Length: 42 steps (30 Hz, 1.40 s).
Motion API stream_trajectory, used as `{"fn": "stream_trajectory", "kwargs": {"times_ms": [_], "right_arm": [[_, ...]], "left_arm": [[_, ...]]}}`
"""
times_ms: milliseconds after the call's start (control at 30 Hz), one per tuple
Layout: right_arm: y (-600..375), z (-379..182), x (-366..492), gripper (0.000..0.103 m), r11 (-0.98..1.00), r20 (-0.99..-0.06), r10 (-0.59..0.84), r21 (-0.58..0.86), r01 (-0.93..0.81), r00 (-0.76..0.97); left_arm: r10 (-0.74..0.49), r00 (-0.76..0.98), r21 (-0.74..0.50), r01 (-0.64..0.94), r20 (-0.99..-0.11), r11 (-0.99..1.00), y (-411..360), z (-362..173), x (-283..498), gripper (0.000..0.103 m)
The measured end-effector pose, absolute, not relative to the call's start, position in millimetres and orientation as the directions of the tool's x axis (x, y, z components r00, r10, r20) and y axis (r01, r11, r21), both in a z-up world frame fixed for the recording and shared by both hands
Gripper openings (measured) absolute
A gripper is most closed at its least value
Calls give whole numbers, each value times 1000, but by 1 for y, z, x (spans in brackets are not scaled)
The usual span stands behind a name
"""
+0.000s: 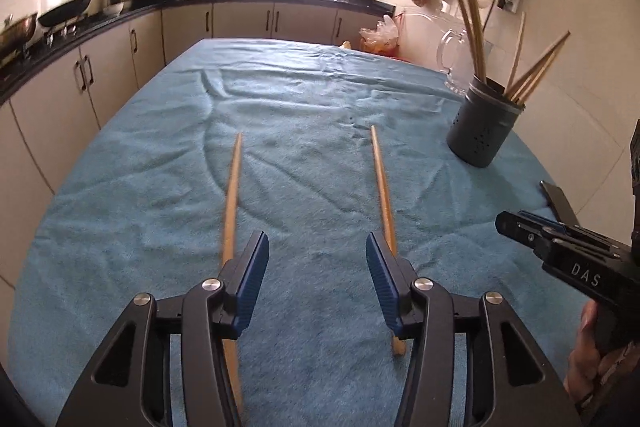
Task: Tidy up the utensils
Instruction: 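Move both open tools back over the last two chopsticks on the towel, then close the right tool on a chopstick while the left tool grasps the other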
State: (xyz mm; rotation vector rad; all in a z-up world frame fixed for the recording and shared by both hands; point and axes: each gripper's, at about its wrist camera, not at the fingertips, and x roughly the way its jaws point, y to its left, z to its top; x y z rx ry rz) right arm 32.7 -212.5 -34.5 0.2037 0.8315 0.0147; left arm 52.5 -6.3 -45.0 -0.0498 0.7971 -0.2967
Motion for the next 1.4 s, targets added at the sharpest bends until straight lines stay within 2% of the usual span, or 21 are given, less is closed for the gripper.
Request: {"fn": "stream_trajectory", "kwargs": {"times_ms": [167, 533, 700, 833, 1000, 1067, 1267, 1400], "right_arm": [[-207, -25, 44, 43, 975, -740, 143, 219, 35, 657], [-162, -26, 115, 43, 962, -800, 242, 272, -26, 549], [-155, -38, 158, 37, 961, -846, 242, 276, 2, 476], [-157, -51, 190, 22, 961, -882, 228, 272, 51, 413], [-150, -56, 203, 18, 975, -904, 180, 215, 49, 388], [-142, -57, 202, 10, 978, -907, 186, 207, 14, 377], [-133, -56, 182, 7, 962, -891, 270, 268, -57, 365], [-136, -42, 158, 7, 947, -847, 315, 308, -88, 428]], "left_arm": [[-298, 674, -204, 218, -676, 954, 26, -29, 41, 49], [-252, 668, -241, 111, -700, 964, 86, -27, 42, 50], [-248, 667, -245, 101, -702, 964, 95, -29, 39, 50], [-244, 660, -251, 87, -710, 964, 103, -31, 40, 50], [-239, 645, -255, 69, -726, 964, 110, -34, 44, 50], [-246, 633, -262, 71, -734, 963, 110, -35, 47, 50], [-270, 578, -255, 109, -770, 961, 92, -34, 63, 50], [-272, 497, -234, 139, -824, 962, 67, -40, 89, 50]]}}
